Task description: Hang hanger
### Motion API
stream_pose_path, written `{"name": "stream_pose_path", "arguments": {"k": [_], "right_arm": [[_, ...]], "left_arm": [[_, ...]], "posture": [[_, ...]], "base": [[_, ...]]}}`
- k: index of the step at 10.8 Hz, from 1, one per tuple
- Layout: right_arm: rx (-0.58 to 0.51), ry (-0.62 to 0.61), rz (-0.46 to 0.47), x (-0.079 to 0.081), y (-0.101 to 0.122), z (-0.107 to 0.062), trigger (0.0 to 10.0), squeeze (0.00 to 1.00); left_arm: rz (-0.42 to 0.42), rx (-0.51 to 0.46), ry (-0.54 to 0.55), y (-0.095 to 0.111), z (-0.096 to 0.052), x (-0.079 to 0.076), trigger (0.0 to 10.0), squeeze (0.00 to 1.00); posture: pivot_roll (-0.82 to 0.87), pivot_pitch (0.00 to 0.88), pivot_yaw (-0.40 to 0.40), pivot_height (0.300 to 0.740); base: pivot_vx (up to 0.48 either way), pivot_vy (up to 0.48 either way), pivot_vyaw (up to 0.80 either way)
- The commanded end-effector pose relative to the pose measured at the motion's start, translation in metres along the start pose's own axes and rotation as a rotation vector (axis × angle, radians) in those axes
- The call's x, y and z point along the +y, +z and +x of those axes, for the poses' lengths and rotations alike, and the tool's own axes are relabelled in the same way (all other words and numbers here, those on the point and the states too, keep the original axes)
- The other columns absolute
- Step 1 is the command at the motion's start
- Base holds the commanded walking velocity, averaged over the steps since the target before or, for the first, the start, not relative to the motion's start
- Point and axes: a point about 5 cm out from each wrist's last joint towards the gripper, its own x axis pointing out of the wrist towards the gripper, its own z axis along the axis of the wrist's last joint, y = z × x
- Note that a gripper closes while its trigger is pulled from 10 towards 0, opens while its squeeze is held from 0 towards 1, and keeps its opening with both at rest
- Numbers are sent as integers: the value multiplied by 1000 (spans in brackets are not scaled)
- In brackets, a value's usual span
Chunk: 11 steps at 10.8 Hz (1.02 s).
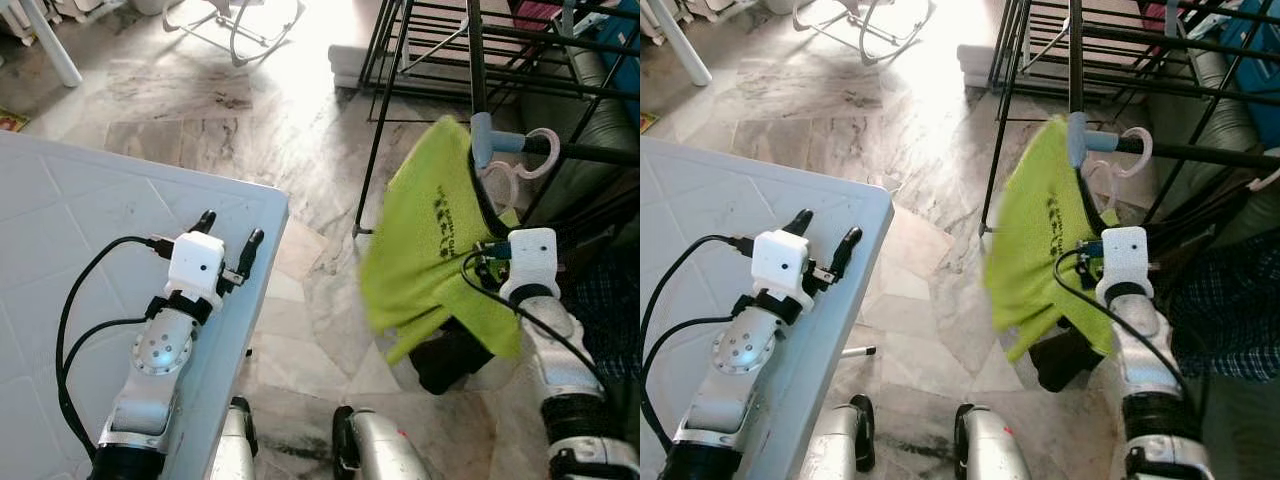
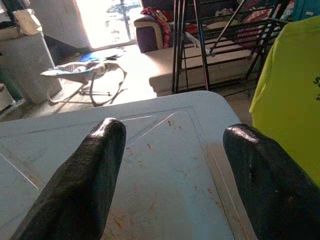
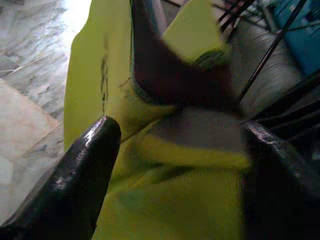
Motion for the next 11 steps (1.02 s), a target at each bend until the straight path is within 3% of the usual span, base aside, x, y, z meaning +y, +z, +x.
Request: {"name": "stream_pose_path", "arguments": {"k": [1,4,8,9,10,11], "right_arm": [[31,6,21,-6,-4,1,0,0],[52,127,48,-4,3,9,0,0],[46,151,8,-23,14,16,0,0],[47,187,11,-23,16,17,2431,0],[51,201,15,-23,16,17,2078,0],[67,264,11,-22,16,17,10000,0]], "left_arm": [[3,33,-24,-6,-3,-5,10000,0],[22,44,-39,-7,-3,-6,10000,0],[31,57,-53,-9,-6,-10,10000,0],[37,59,-57,-9,-6,-10,10000,0],[38,61,-58,-9,-6,-10,10000,0],[41,67,-63,-10,-7,-10,10000,0]], "posture": [[4,215,-57,740],[7,223,-57,740],[6,226,-60,740],[7,226,-59,740],[7,227,-58,740],[8,229,-57,740]], "base": [[0,0,0],[0,0,0],[0,0,0],[0,0,0],[0,0,0],[0,0,0]]}}
